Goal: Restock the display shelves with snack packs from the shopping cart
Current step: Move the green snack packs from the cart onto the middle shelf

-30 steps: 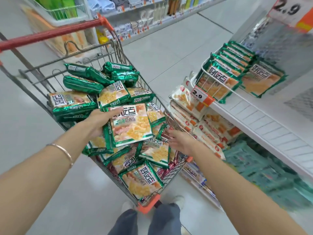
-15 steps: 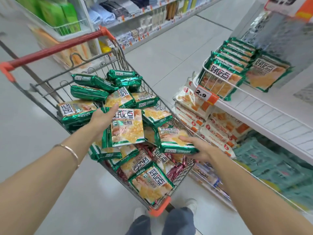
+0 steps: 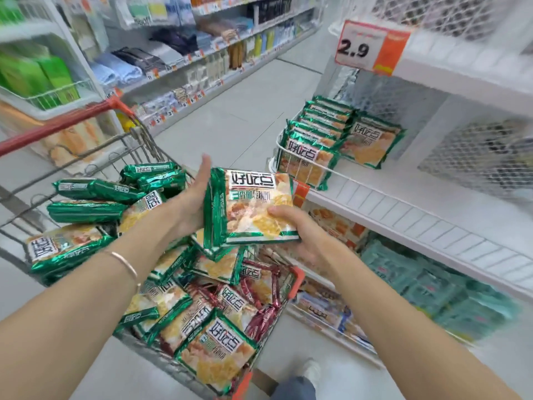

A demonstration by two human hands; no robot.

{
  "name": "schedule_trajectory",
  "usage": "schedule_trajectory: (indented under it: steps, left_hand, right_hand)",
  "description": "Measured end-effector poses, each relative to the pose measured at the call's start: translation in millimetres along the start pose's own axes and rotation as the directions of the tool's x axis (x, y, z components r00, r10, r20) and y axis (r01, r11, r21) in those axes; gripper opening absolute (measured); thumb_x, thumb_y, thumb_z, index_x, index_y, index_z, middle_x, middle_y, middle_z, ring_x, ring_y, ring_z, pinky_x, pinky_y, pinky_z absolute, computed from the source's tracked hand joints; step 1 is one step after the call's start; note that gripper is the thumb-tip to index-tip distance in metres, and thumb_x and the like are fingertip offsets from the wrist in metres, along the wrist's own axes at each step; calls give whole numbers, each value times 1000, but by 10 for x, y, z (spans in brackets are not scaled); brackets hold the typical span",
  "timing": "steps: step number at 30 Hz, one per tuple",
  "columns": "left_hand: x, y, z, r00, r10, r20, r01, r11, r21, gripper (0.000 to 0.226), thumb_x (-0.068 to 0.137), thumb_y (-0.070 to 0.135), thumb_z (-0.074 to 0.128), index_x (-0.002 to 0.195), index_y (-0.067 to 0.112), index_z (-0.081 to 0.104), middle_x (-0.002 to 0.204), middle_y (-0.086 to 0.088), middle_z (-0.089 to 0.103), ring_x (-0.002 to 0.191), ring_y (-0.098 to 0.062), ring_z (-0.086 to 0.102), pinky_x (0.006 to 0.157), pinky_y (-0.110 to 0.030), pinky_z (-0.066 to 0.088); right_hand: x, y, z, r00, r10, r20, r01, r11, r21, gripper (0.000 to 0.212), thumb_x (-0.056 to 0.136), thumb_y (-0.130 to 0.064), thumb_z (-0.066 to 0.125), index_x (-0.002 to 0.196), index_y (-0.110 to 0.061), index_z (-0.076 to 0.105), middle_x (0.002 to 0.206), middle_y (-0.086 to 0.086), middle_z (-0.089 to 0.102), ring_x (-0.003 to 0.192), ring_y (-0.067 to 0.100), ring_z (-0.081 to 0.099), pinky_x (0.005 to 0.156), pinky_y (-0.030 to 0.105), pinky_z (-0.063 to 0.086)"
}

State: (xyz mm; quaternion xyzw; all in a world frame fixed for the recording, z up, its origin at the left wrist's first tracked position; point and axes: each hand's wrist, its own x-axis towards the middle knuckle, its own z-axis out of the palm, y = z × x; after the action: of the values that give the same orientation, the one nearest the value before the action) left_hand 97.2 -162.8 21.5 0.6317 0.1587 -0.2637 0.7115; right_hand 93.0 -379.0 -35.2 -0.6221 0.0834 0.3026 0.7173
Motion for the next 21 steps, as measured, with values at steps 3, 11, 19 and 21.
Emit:
schedule_trajectory:
  steps: [3, 11, 19, 21]
  left_hand:
    - [175, 302, 404, 984, 146, 98, -166, 955, 244, 100, 53, 58, 89, 136, 16, 53, 115, -9, 71, 94, -18, 70, 85, -38, 55]
    - [1242, 1080, 1673, 908, 377, 184, -419, 795, 438, 109, 36, 67, 93, 129, 20, 58, 115, 1, 73, 104, -22, 71, 95, -41, 54]
    - [2345, 1304, 2623, 878, 380, 289, -415, 306, 857, 127, 46, 75, 84, 151, 22, 36, 155, -3, 39, 139, -26, 42, 115, -38, 35]
    - [2555, 1285, 2692, 872, 350, 343, -406, 123, 906, 104, 68, 52, 86, 153, 22, 34, 158, -6, 36, 142, -27, 38, 114, -34, 31]
  right_hand:
    - [-95, -294, -408, 989, -130, -65, 125, 989, -78, 71, 62, -44, 87, 122, -14, 63, 116, 1, 73, 112, 24, 66, 106, 48, 45]
    - [-298, -1174, -1814, 867, -433, -248, 388, 898, -208, 120, 36, -52, 97, 138, -9, 52, 123, 10, 71, 108, 27, 70, 91, 37, 56]
    - [263, -1071, -3101, 793, -466, -393, 271, 847, -457, 104, 43, -38, 98, 133, -16, 52, 119, -1, 71, 106, 13, 69, 95, 41, 57]
    - [431, -943, -3175, 820, -441, -365, 270, 860, -433, 83, 55, -22, 99, 125, -19, 53, 116, -6, 68, 106, 9, 67, 91, 27, 57]
